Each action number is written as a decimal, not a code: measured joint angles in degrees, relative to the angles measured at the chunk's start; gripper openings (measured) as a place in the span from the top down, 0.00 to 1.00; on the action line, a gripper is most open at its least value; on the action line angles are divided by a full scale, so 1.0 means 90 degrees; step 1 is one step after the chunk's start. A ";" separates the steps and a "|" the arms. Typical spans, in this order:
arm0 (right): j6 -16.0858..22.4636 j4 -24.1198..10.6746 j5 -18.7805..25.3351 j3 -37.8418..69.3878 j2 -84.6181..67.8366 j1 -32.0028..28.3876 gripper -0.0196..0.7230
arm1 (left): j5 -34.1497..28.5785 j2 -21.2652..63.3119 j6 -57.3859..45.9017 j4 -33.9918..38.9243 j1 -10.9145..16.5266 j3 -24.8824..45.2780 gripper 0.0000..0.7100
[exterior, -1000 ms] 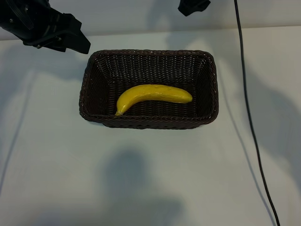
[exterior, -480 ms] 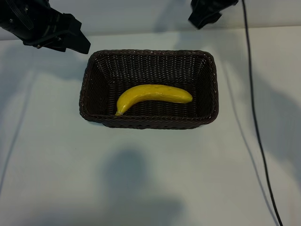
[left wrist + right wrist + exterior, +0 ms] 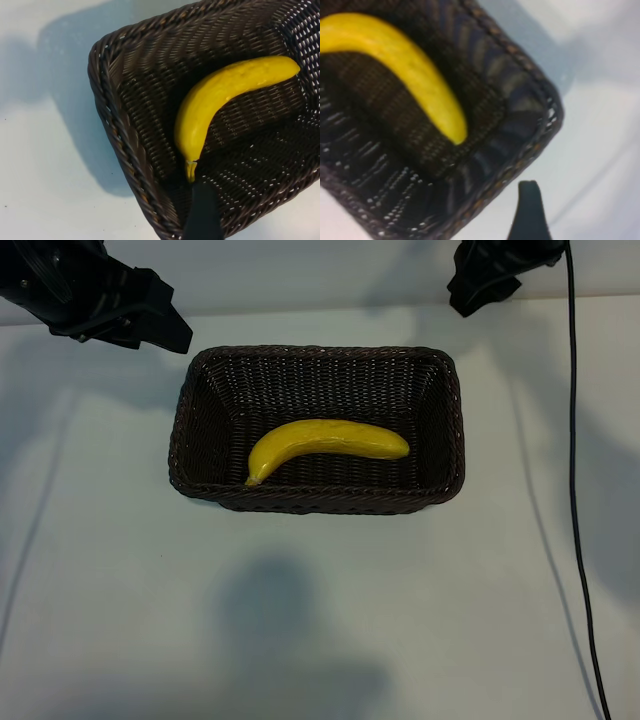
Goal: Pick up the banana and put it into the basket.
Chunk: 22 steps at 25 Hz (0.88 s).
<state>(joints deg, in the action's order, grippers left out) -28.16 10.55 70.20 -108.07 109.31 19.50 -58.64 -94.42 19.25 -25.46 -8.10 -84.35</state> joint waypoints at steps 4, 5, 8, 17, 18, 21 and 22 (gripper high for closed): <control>-0.0022 0.0367 0.0000 0.0028 -0.0104 0.0000 0.24 | 0.0000 0.0000 0.0000 0.0000 0.0000 0.0000 0.17; -0.0035 0.0443 0.0000 0.0028 -0.0127 0.0000 0.24 | -0.0006 0.0000 0.0000 0.0000 0.0000 0.0000 0.17; -0.0074 0.0634 0.0000 0.0028 -0.0135 0.0012 0.24 | -0.0006 0.0000 0.0003 0.0000 0.0000 0.0000 0.17; -0.0130 0.0675 0.0000 0.0032 -0.0135 0.0012 0.24 | -0.0006 0.0000 0.0008 0.0000 0.0000 0.0000 0.17; -0.0130 0.0675 0.0000 0.0032 -0.0135 0.0012 0.24 | -0.0006 0.0000 0.0008 0.0000 0.0000 0.0000 0.17; -0.0130 0.0675 0.0000 0.0032 -0.0135 0.0012 0.24 | -0.0006 0.0000 -0.0001 0.0000 0.0000 0.0000 0.17; -0.0130 0.0675 0.0000 0.0032 -0.0135 0.0012 0.24 | -0.0006 0.0000 -0.0001 0.0000 0.0000 0.0000 0.17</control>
<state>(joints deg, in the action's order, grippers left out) -29.33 16.63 70.20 -107.78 108.09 19.61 -58.69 -94.42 19.25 -25.46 -8.10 -84.35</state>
